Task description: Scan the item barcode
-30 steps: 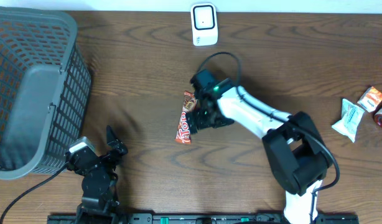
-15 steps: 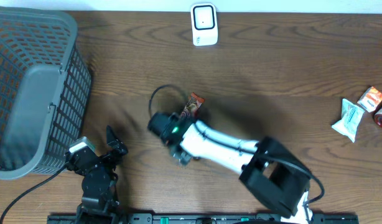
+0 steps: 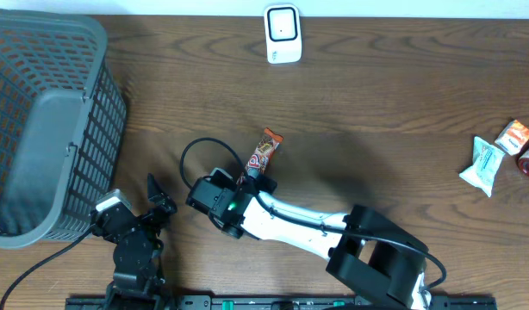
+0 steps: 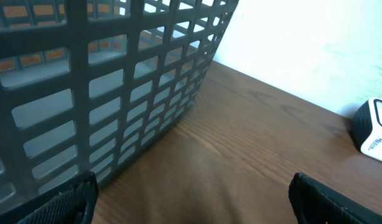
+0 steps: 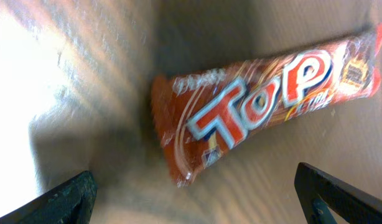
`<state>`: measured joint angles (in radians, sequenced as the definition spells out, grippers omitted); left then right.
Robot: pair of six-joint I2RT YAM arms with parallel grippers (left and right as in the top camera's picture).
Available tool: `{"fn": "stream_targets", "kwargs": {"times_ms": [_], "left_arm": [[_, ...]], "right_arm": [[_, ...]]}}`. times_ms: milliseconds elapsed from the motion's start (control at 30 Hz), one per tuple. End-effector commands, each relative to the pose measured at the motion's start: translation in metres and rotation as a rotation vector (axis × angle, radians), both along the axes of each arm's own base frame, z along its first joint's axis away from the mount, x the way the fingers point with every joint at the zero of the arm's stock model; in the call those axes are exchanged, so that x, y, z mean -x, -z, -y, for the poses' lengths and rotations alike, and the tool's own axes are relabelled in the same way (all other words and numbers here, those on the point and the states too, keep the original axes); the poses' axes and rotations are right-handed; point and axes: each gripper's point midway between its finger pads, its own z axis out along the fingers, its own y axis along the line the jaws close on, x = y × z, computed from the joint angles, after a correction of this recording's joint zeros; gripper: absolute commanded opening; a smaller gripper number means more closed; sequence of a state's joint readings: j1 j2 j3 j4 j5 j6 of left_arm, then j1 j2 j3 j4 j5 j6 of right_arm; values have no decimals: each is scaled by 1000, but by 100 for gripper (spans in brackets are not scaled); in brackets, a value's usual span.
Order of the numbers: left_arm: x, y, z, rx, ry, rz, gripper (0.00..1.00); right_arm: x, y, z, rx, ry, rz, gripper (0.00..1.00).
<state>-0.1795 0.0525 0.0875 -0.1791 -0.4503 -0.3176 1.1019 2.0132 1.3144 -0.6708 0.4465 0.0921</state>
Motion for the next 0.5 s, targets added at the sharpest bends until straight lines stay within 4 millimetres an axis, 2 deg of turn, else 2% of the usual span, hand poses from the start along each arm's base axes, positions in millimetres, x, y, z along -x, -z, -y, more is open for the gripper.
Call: {"fn": "stream_targets", "kwargs": {"times_ms": [0, 67, 100, 133, 200, 300, 367, 467], "left_arm": [[1, 12, -2, -5, -9, -28, 98], [1, 12, -2, -5, -9, -28, 98], [1, 12, -2, -5, -9, -28, 98], [1, 12, -2, -5, -9, -28, 98], [1, 12, -2, -5, -9, -28, 98], [1, 12, -2, -5, -9, -28, 98], [1, 12, -2, -5, -9, -28, 98], [1, 12, -2, -5, -9, -28, 98]], "right_arm": [[-5, 36, 31, 128, -11, -33, 99], [-9, 48, 38, 163, -23, -51, 99], [-11, 54, 41, 178, -35, -60, 95], [-12, 60, 44, 196, -43, -69, 82], [-11, 68, 50, 215, -37, -89, 49], [-1, 76, 51, 204, -41, -159, 18], [0, 72, 48, 192, -39, -162, 1], [-5, 49, 40, 146, -7, -143, 1]]}}
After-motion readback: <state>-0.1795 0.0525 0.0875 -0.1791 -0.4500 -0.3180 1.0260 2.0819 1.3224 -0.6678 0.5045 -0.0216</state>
